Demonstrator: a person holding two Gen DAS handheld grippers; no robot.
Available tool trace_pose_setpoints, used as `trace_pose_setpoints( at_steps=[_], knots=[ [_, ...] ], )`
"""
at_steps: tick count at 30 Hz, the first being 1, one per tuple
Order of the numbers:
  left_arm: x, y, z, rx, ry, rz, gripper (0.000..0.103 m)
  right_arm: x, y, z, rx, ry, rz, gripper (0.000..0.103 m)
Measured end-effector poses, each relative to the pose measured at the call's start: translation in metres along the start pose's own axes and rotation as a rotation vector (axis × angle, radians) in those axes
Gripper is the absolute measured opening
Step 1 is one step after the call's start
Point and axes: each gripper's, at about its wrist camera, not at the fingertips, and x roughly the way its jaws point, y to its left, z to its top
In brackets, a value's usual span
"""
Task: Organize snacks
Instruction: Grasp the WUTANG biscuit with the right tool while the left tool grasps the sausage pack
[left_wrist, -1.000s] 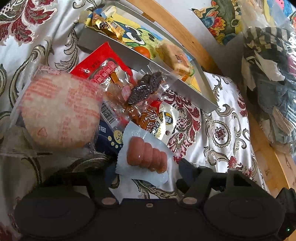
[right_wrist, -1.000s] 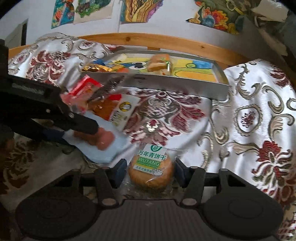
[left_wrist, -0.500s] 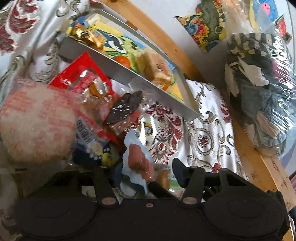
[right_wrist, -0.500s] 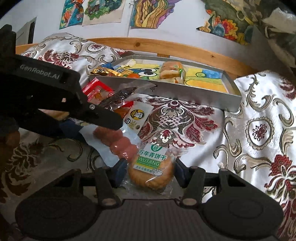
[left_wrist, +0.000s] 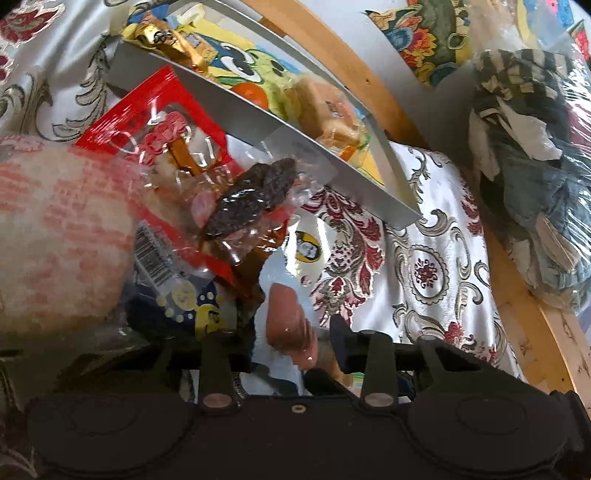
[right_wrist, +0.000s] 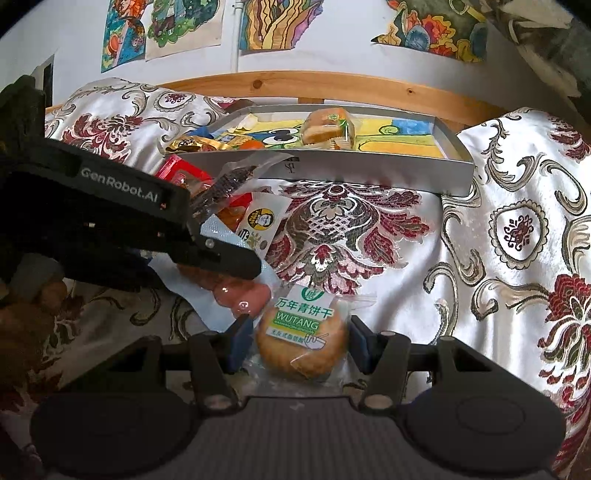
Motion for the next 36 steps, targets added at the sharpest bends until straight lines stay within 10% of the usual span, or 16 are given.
trace_pose_setpoints(
  at_steps=[36],
  knots=[
    [-0.078, -0.043, -0.020, 0.151, -0.109, 0.122, 0.017, -0.048, 0.009, 0.016, 0.118, -0.080, -0.028, 0.059]
  ],
)
